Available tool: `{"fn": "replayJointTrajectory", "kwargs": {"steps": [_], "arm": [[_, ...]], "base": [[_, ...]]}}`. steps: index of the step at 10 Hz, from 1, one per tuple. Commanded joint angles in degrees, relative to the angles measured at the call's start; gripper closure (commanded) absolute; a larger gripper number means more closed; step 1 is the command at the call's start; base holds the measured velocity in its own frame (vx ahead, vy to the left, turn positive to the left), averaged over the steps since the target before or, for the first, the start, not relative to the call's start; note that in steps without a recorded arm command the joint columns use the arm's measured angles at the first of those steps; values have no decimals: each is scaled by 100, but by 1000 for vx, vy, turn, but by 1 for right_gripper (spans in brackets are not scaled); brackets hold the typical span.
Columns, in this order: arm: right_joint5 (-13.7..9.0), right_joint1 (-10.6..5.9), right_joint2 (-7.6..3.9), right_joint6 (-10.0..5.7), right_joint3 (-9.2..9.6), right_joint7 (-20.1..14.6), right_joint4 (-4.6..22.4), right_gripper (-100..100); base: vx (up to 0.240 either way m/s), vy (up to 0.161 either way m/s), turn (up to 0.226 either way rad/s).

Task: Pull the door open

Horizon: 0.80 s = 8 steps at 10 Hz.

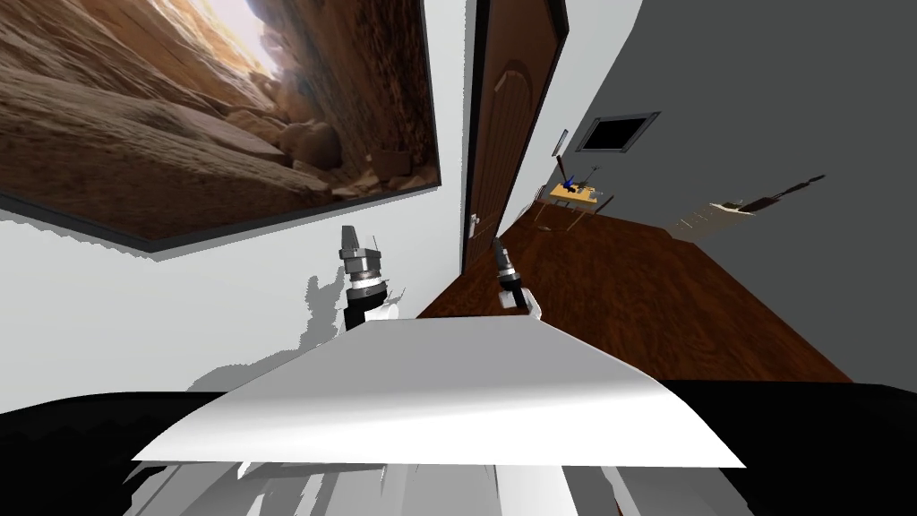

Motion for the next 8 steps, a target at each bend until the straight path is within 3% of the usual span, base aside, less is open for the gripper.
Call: {"fn": "replayJointTrajectory", "kwargs": {"steps": [1,8], "arm": [[97,-121,-63,-132,22,119,286,-100],[525,-688,-354,-443,130,578,1359,-100]], "base": [[98,-69,50],[90,-63,51]]}}
